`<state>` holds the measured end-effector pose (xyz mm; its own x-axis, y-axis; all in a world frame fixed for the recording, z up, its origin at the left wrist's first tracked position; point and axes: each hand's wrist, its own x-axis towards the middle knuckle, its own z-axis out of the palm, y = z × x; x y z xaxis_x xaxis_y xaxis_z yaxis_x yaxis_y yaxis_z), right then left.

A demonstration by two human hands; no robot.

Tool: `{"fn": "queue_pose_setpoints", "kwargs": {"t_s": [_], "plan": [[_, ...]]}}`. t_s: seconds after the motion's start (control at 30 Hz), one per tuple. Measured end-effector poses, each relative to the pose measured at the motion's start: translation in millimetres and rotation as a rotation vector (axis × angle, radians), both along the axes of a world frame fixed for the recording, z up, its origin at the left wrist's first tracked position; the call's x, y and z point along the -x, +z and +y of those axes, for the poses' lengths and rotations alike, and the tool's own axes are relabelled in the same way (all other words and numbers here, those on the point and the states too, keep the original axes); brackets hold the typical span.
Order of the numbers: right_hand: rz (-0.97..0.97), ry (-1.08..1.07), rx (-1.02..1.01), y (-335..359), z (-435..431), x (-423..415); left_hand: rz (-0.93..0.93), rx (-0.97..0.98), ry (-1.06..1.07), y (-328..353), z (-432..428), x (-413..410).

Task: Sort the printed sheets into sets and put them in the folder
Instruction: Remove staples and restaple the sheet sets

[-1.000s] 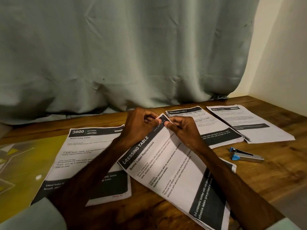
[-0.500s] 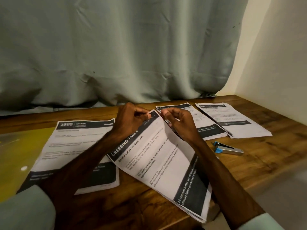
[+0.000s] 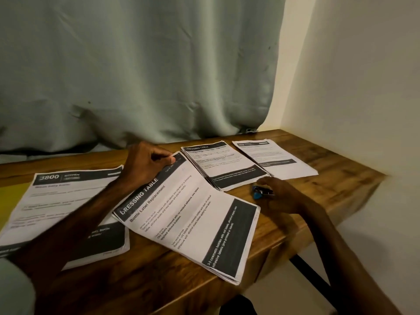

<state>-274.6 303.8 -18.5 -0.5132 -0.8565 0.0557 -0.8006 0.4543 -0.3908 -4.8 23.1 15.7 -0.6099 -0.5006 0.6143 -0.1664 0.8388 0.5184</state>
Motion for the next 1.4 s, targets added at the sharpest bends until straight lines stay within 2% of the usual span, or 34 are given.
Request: {"fn": "queue_pose_setpoints", "kwargs": {"t_s": [0.33,0.4,0.5,0.6,0.7,0.87,0.93,1.03,1.13,1.23,1.4], "plan": [[0.156,-0.058,0.004,-5,-7,-5,-0.013,-0.043,-0.013,2,4,3],[0.137,-0.056,0.074,-5,-8,-8,-0.003,-0.047,-0.019,2,3,2],[0.024,-0.058,0.316,-3,-16,-20,0.004,-0.040,-0.028,1,2,3],[-0.187,-0.023,0.529,7,-34,-39,0.009,-0.046,-0.024,2,3,3],[-0.436,0.003,0.612,23,-60,-59,0.012,-0.068,-0.019,3,4,3],[-1.230,0.006,0.788,45,-108,-80,0.018,-0.054,-0.018,5,1,1],[-1.350,0.090,0.724,52,-124,-82,0.022,-0.051,-0.032,5,1,1],[-1.236,0.168,0.640,60,-154,-81,0.024,-0.069,-0.058,5,0,1],[-0.940,0.206,0.618,64,-176,-85,0.040,-0.096,-0.061,3,-3,2],[-0.691,0.343,0.608,56,-187,-85,0.050,-0.129,-0.052,-2,-6,3],[-0.657,0.409,0.634,32,-191,-78,0.031,-0.222,-0.017,-11,-12,5]]}}
